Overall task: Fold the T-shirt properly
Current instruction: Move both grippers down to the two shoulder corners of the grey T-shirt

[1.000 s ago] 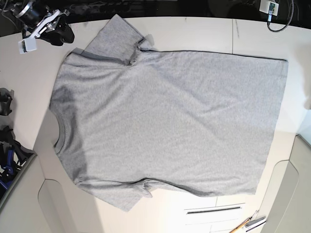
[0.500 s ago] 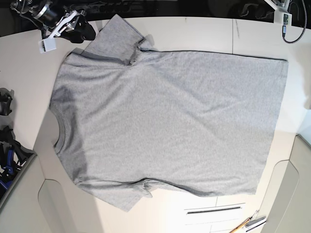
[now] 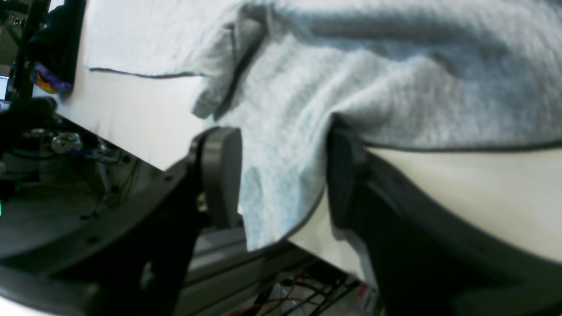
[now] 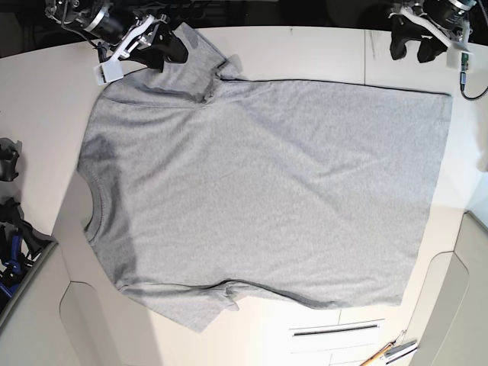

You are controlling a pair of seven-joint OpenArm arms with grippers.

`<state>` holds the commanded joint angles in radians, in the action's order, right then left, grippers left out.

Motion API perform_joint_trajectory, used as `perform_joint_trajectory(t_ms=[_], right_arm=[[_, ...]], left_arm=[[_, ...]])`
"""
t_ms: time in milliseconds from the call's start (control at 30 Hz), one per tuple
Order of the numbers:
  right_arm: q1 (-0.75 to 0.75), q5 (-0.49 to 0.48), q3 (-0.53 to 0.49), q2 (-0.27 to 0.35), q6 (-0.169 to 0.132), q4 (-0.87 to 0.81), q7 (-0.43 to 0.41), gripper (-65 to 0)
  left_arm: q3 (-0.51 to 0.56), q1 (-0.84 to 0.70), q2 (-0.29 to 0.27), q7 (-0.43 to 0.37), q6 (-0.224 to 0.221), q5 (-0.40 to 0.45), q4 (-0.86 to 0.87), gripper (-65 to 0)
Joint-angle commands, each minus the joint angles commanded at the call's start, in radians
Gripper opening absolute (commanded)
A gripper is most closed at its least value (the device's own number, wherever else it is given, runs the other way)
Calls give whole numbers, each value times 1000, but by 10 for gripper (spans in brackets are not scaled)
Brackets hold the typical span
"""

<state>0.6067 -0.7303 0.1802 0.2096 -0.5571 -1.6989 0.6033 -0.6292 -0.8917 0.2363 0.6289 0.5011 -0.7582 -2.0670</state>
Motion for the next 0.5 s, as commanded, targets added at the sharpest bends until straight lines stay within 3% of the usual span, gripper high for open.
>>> perform_joint_trajectory(t_ms=[167,500], right_arm=[[0,5,0,0,0,0,0,-338],[0,16,0,0,0,0,0,-338]], left_arm=[[-82,87,31,0,-19,2,35,-229],[-84,326,206,-4,-18,11,440,-229]])
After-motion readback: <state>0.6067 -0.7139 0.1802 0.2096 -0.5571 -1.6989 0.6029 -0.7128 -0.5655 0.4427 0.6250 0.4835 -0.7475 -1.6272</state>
